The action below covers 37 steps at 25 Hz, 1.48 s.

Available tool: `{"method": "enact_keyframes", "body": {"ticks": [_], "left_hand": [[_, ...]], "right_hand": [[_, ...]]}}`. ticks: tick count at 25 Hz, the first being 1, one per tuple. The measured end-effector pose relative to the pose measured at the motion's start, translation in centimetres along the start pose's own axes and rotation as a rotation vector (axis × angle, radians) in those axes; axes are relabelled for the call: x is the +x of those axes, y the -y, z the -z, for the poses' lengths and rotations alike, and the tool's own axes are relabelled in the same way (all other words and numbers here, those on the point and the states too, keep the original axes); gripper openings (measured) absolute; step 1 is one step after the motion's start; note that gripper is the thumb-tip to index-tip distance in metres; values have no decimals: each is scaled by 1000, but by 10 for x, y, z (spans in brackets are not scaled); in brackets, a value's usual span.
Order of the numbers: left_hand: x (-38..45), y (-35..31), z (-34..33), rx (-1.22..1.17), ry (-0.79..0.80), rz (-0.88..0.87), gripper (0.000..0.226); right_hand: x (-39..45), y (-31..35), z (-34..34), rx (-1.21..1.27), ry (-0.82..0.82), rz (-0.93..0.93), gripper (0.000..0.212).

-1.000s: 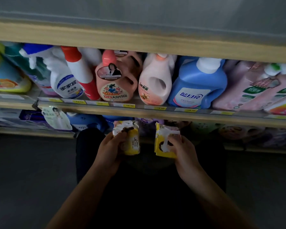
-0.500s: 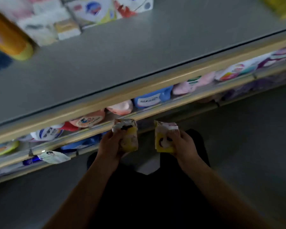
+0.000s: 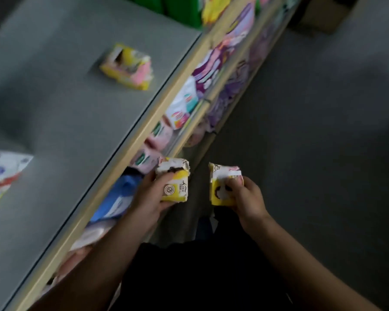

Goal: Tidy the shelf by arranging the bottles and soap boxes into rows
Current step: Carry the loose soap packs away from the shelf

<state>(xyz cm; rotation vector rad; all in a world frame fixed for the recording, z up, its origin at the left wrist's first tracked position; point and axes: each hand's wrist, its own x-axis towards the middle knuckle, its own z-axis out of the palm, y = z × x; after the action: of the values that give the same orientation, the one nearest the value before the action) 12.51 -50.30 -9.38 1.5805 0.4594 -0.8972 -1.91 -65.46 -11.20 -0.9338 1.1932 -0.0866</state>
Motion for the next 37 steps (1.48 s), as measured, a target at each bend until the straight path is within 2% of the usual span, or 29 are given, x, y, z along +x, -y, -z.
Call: {"method": "enact_keyframes", "body": {"ticks": [7,12,19,24,29,34,37], "left_hand": [[19,-82,-161,110,164,-42,13],[50,-124,-250,146,284,-31,19],[106,-170,-380,344,508,14,23],[122,-186,-462,507,671,32,24],[141,-180,-540,613,691,47,26],[150,-174,-634,653,625,20,26],[150,-176,-692,646,616,-6,21]], "right_hand": [[31,110,92,158,-177,42,27],[63,175,128,273,-323,123,17],[102,239,155,511,-533,183,15],[113,261,191,629,-640,169,17],[157,285,245,706,-670,112,19],[213,330,325,634,-644,121,27],[245,361,377,591,-605,118,21]]}}
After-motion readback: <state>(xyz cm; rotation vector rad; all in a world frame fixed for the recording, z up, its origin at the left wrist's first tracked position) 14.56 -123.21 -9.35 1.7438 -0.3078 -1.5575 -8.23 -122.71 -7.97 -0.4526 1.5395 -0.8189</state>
